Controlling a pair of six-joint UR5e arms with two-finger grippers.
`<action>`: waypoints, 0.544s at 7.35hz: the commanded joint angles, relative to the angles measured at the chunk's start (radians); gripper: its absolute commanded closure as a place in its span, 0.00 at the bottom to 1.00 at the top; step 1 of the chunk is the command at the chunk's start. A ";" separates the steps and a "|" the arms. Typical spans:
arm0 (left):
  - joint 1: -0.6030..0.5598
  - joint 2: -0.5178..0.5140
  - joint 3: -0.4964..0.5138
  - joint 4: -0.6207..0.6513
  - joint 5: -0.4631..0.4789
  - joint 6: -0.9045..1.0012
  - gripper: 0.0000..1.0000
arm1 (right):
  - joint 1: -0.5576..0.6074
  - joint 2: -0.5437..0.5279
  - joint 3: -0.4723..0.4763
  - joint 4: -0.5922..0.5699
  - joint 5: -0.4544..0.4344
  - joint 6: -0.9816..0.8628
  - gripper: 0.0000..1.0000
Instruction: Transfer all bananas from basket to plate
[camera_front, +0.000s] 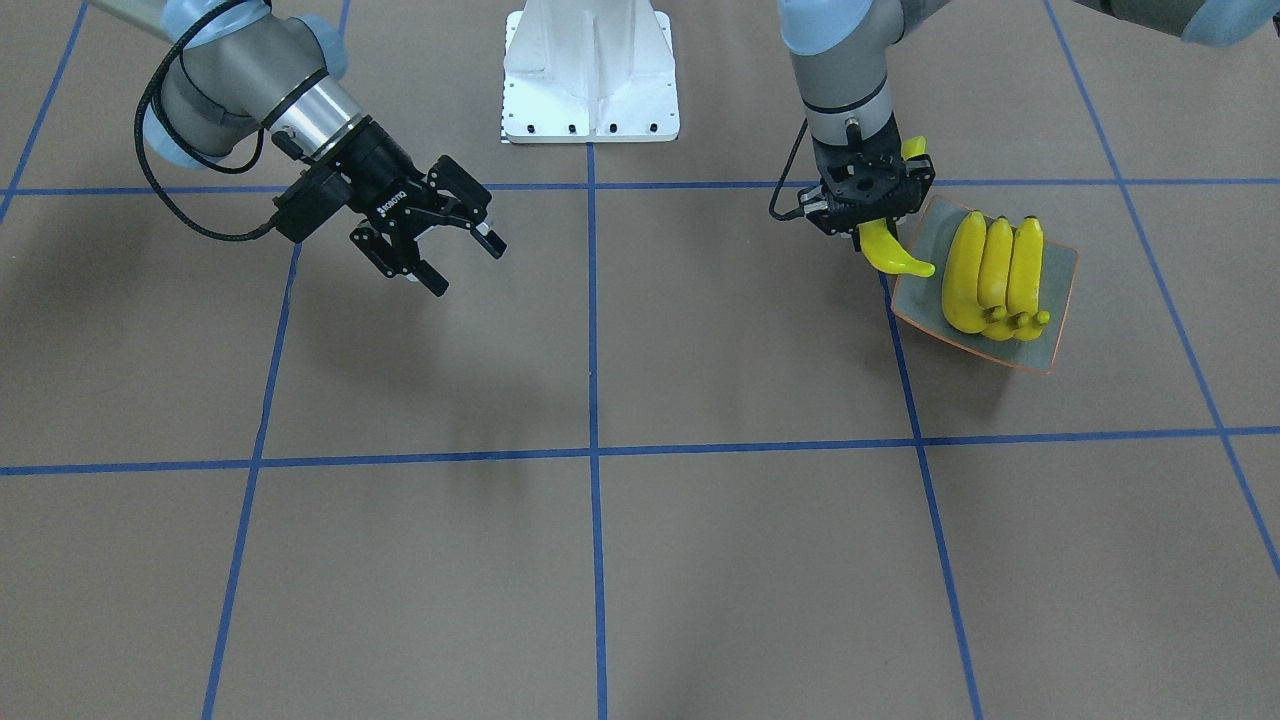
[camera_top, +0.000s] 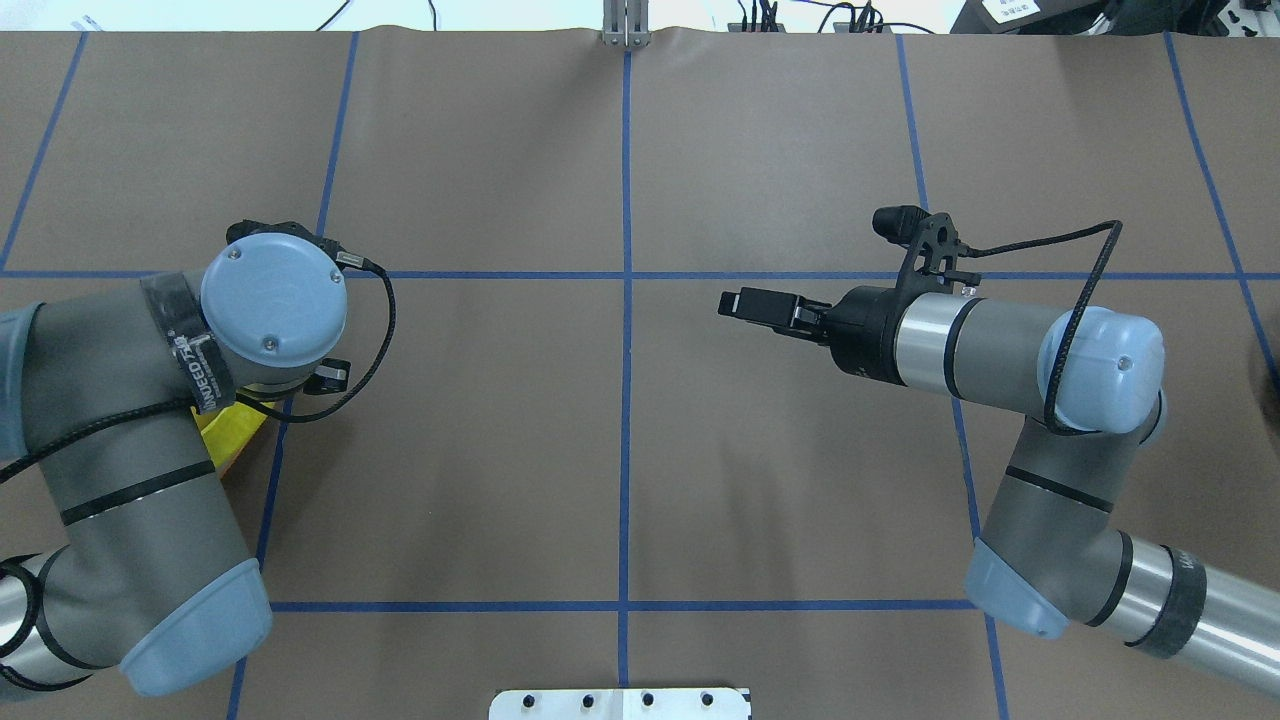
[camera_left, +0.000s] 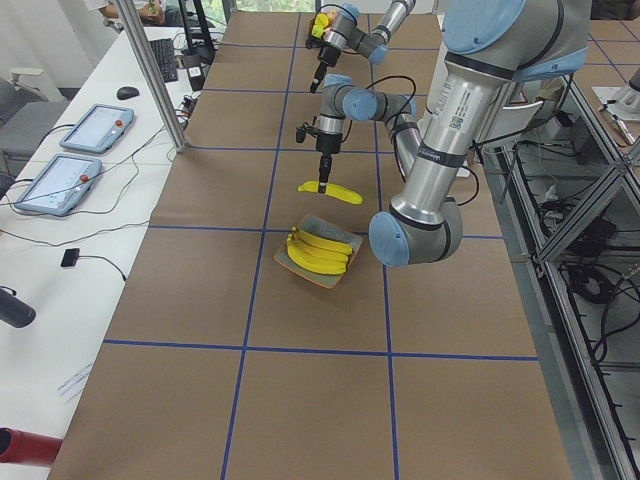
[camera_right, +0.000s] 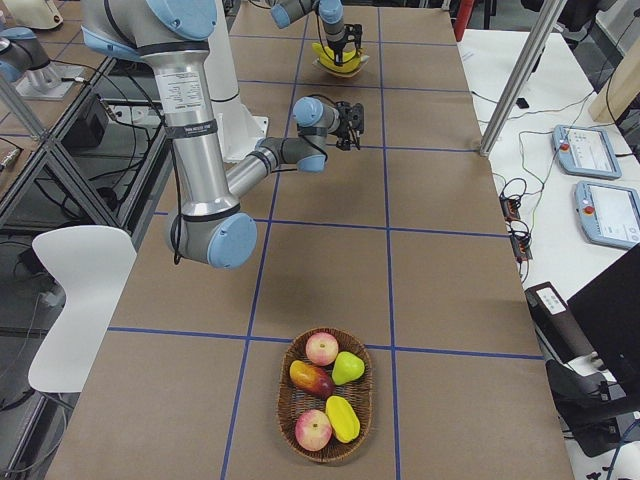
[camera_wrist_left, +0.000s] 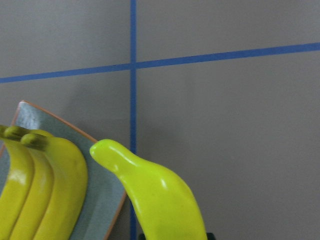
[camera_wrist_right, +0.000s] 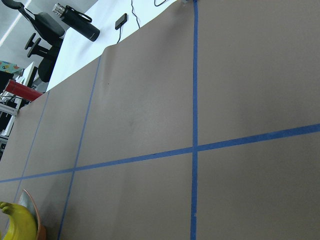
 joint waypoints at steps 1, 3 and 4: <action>0.003 0.017 0.038 0.008 0.038 0.001 1.00 | 0.004 -0.009 0.000 -0.002 -0.019 0.003 0.00; 0.004 0.016 0.081 0.010 0.063 0.001 1.00 | 0.006 -0.010 0.000 -0.002 -0.019 0.005 0.00; 0.003 0.016 0.084 0.010 0.063 0.001 1.00 | 0.006 -0.010 0.000 -0.002 -0.019 0.005 0.00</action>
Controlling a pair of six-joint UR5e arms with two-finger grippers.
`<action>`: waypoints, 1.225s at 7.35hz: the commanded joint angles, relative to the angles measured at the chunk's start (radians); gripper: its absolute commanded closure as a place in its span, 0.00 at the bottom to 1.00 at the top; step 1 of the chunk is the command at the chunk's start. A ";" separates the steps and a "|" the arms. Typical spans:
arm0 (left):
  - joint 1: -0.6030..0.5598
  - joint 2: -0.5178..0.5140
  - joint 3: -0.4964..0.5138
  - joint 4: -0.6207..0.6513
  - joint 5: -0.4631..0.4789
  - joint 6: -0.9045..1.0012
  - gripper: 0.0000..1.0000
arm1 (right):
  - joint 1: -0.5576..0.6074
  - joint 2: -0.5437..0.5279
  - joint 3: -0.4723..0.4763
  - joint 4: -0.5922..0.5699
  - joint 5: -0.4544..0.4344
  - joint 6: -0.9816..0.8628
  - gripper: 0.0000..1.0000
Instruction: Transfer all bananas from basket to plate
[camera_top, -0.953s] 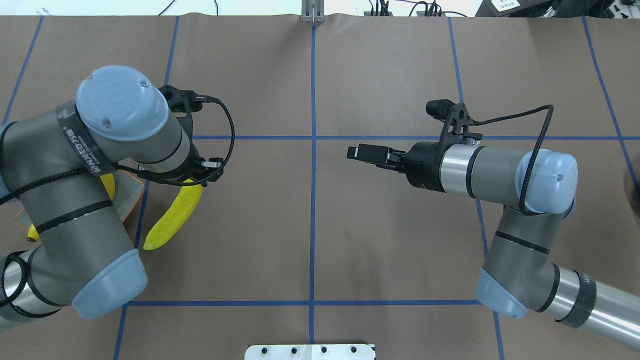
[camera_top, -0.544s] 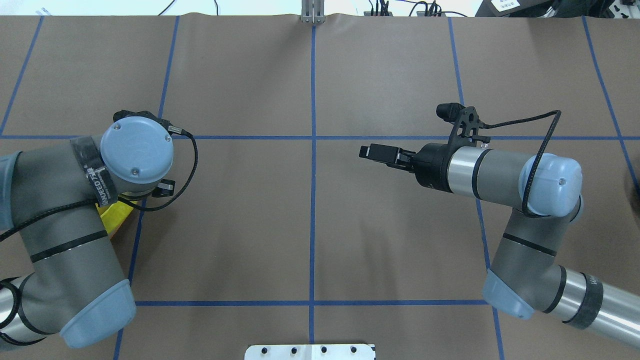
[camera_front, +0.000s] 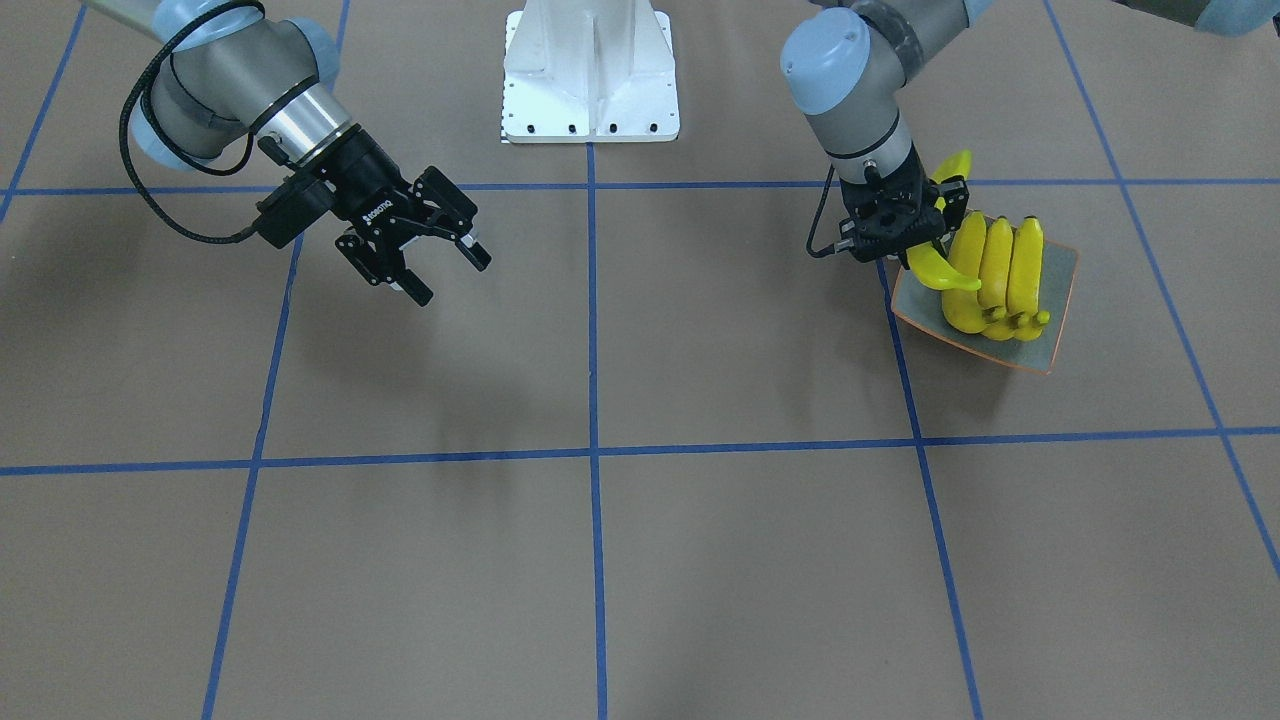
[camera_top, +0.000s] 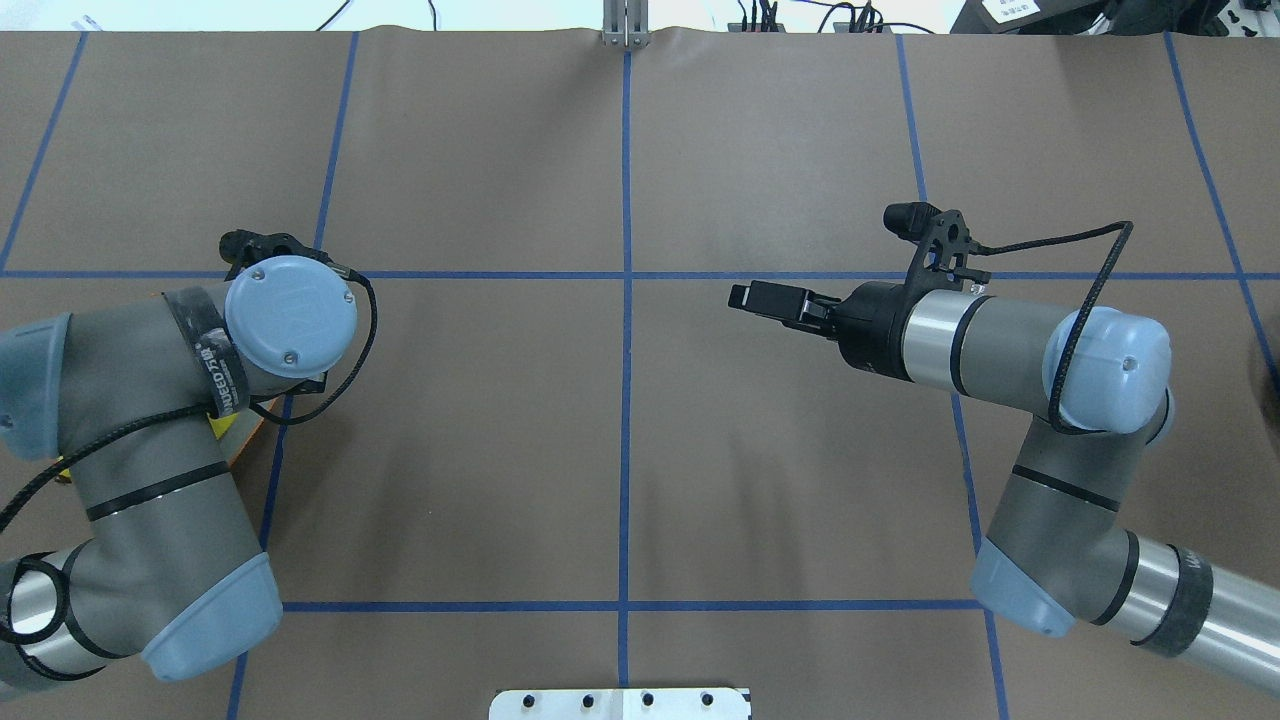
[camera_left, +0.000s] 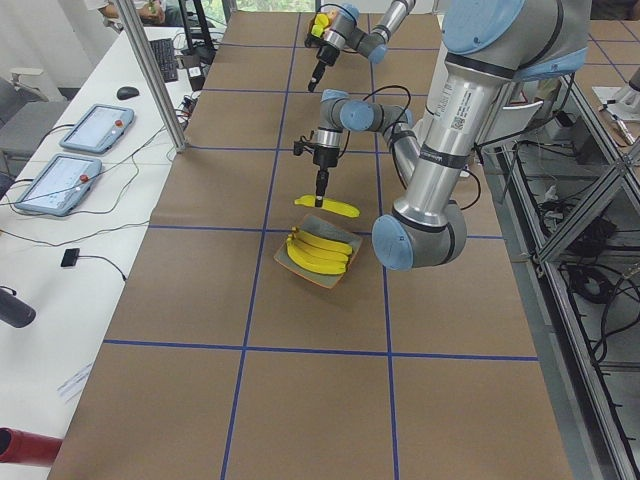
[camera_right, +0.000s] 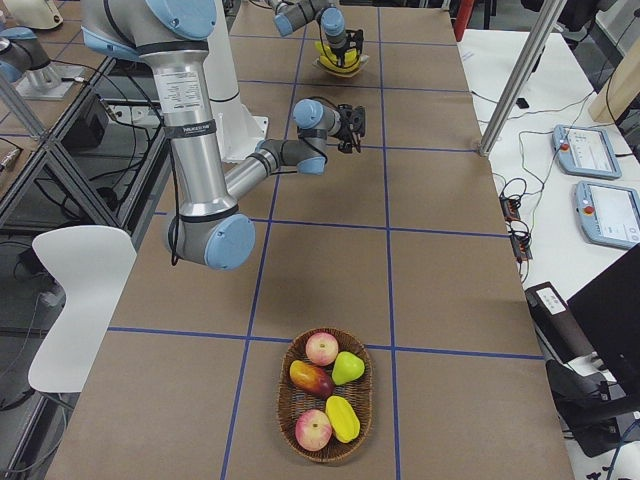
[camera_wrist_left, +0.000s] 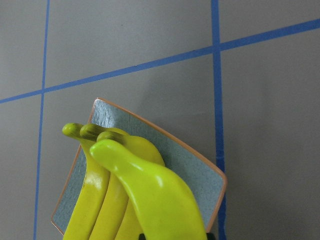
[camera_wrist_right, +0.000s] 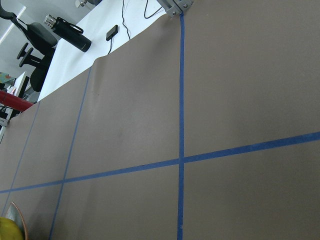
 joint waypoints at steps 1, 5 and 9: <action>-0.001 0.001 0.025 0.000 0.004 0.000 1.00 | 0.002 0.000 0.000 0.000 -0.001 0.001 0.00; 0.001 0.024 0.089 -0.003 0.003 0.000 1.00 | 0.000 0.000 -0.003 0.001 0.001 0.001 0.00; 0.004 0.024 0.124 -0.006 0.001 0.000 0.94 | 0.002 0.001 -0.006 0.001 0.003 0.001 0.00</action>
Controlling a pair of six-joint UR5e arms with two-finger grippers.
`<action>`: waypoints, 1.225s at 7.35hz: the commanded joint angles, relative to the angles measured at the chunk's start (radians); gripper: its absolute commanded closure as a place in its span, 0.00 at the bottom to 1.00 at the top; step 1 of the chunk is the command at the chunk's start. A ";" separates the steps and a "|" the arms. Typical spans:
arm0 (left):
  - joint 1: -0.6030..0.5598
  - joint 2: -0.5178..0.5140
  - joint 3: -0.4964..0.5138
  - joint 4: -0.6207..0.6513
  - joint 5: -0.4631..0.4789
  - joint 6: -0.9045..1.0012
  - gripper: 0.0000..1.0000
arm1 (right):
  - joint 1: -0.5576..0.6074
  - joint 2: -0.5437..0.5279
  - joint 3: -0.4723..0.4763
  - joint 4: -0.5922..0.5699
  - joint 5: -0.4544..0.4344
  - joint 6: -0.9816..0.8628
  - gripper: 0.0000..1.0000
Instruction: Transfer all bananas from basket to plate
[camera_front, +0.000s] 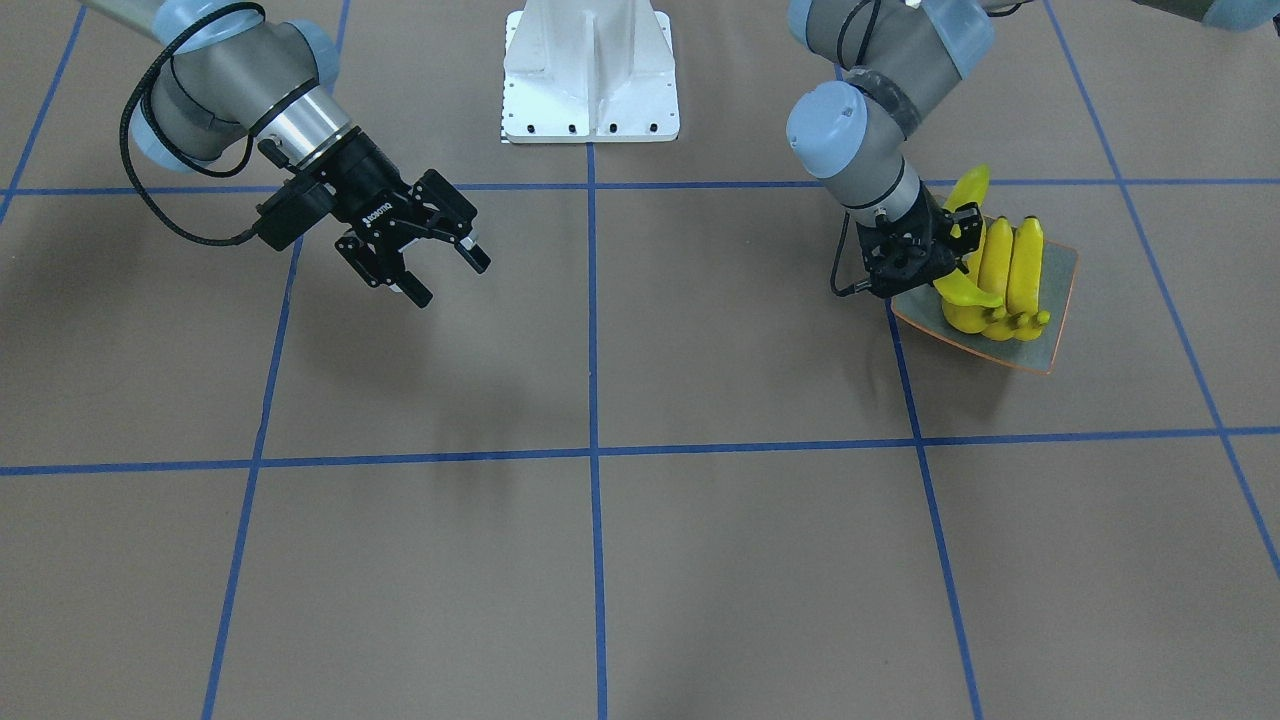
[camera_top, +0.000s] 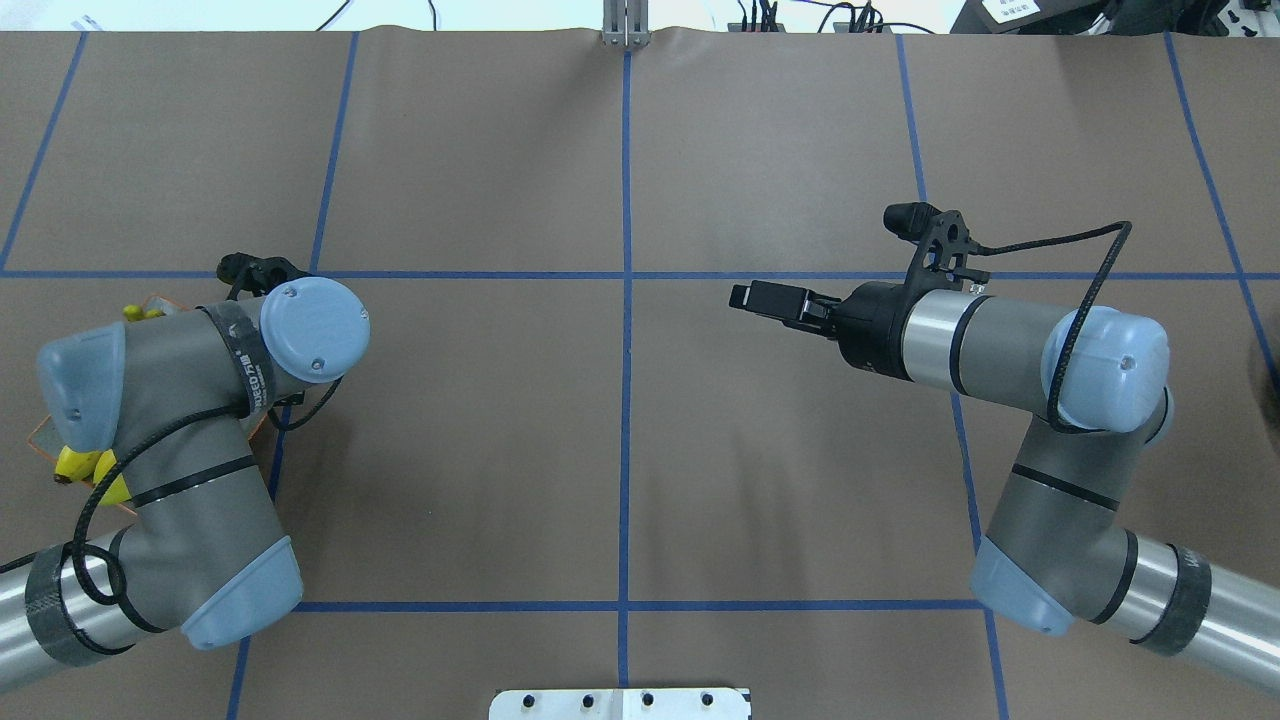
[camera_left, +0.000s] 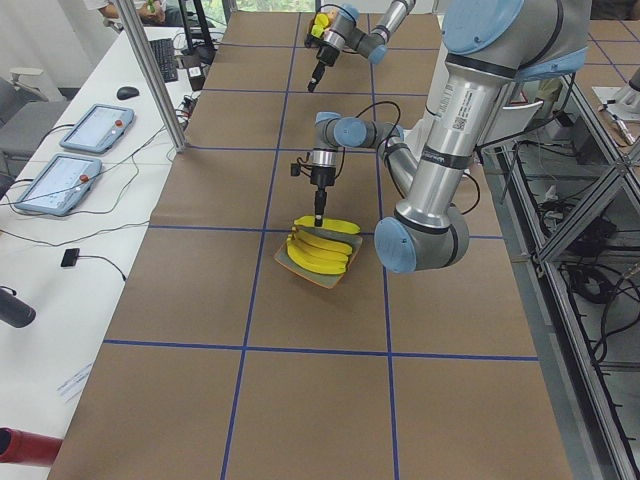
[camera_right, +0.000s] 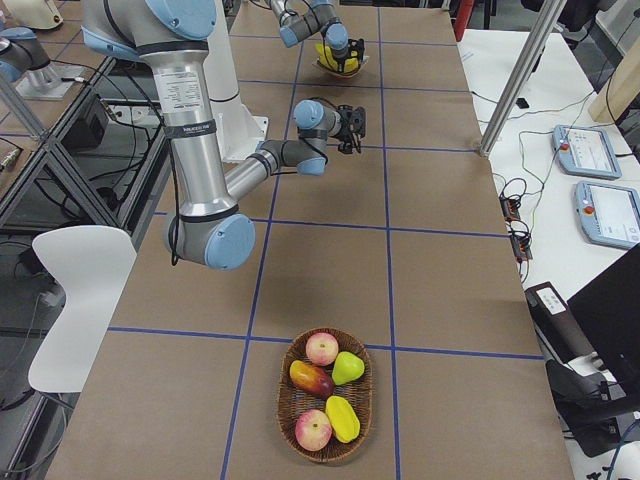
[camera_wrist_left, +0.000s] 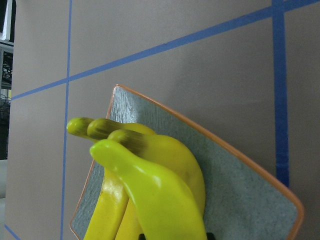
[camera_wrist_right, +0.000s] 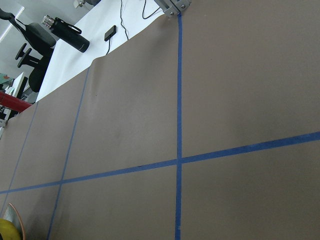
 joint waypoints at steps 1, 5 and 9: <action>0.001 0.000 0.017 -0.002 -0.001 0.000 0.94 | 0.000 0.000 0.000 0.002 0.000 0.000 0.00; 0.001 0.002 0.027 -0.002 0.002 0.000 0.34 | 0.001 0.002 0.004 0.002 0.000 0.000 0.00; -0.002 -0.004 0.029 -0.003 0.016 0.000 0.01 | 0.003 0.000 0.014 0.003 0.000 0.000 0.00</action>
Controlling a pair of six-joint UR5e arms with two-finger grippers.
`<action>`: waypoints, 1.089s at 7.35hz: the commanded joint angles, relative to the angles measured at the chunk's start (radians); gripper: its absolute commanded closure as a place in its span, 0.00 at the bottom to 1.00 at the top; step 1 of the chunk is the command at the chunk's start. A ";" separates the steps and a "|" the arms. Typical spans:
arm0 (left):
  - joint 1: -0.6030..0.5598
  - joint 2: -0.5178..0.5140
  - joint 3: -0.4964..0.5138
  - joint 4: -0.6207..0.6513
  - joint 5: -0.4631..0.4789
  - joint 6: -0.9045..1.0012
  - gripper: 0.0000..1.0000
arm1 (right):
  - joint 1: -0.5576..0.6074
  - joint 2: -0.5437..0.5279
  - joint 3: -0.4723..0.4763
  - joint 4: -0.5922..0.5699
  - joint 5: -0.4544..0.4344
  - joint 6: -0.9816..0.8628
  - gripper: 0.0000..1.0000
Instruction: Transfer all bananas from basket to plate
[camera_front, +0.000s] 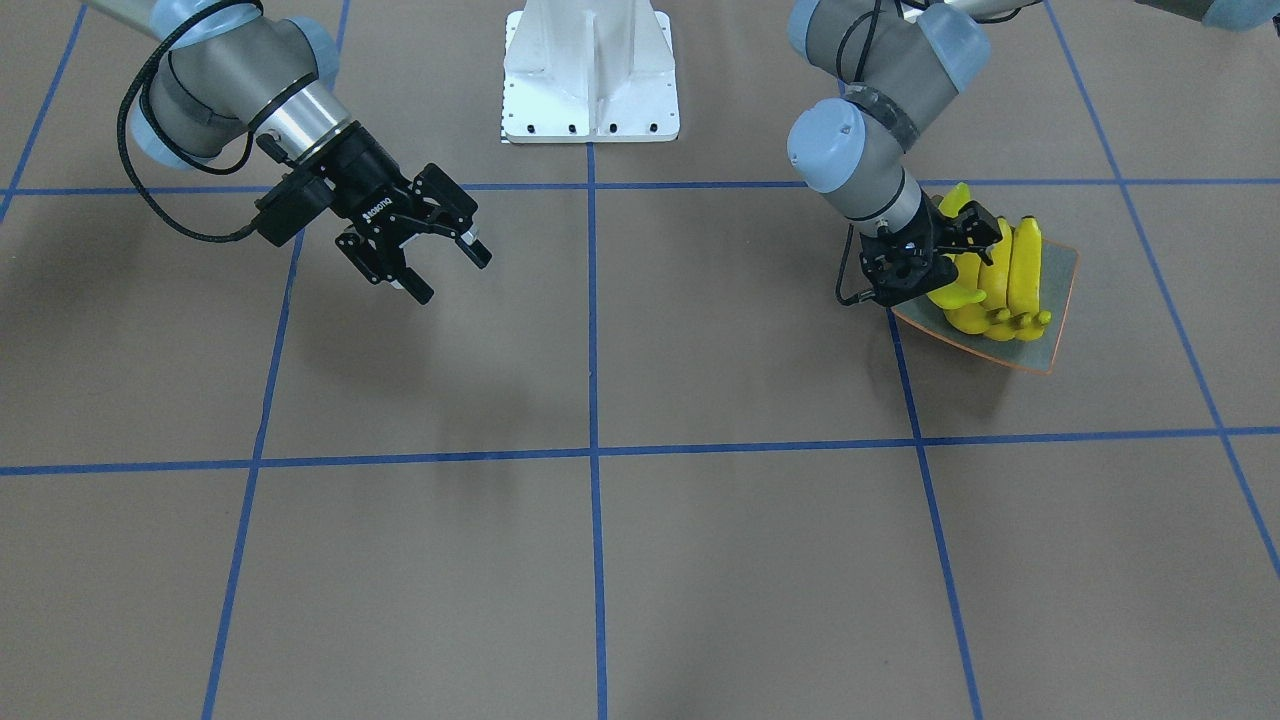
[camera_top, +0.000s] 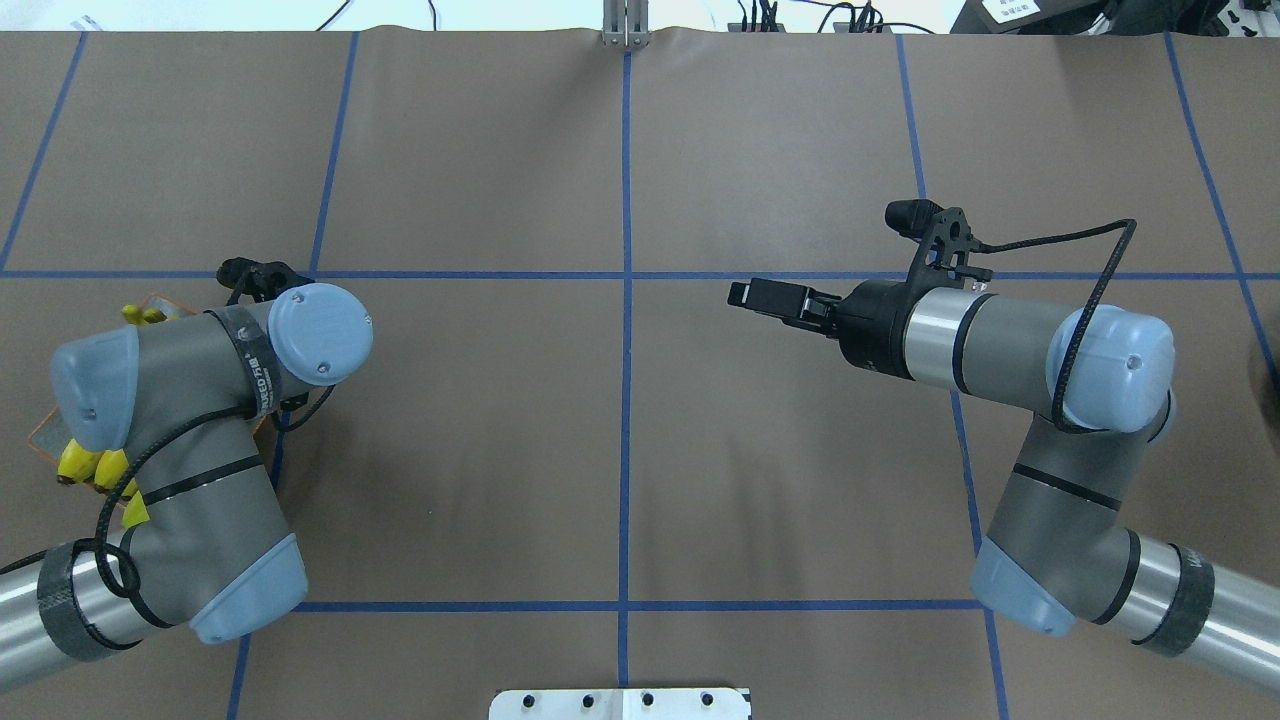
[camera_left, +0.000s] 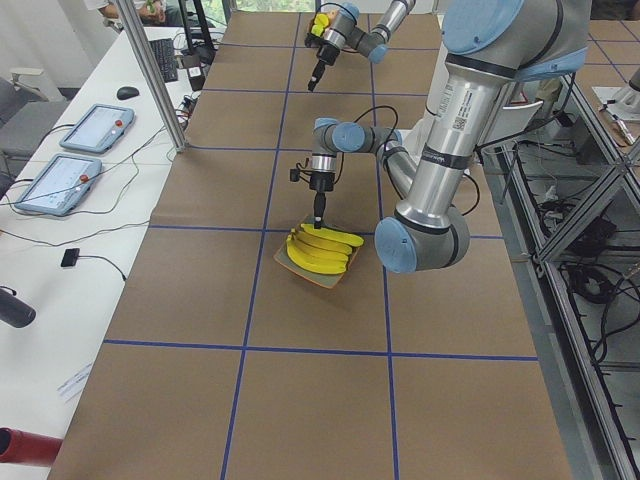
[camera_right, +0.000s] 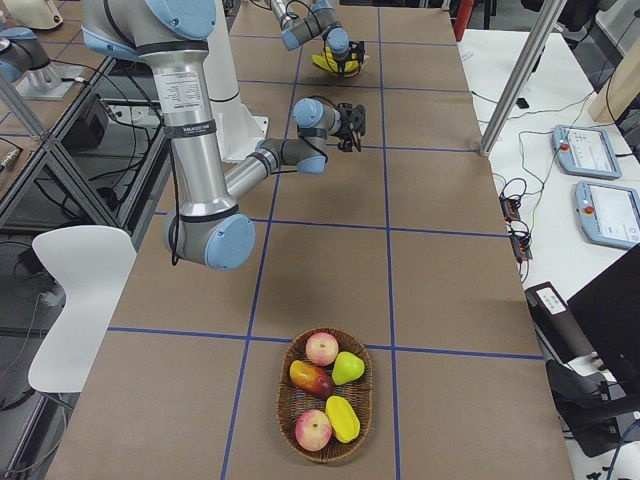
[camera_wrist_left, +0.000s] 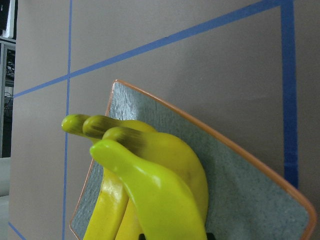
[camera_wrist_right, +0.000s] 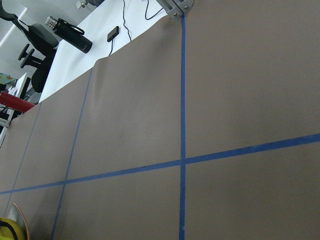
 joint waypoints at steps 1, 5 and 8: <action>-0.008 -0.013 -0.022 -0.036 0.000 0.011 0.01 | 0.003 -0.002 0.003 0.001 0.000 -0.001 0.00; -0.094 -0.013 -0.107 -0.435 -0.157 0.041 0.01 | 0.122 -0.109 0.011 -0.004 0.120 -0.042 0.00; -0.308 0.000 -0.167 -0.446 -0.412 0.272 0.01 | 0.391 -0.254 -0.013 -0.044 0.481 -0.345 0.00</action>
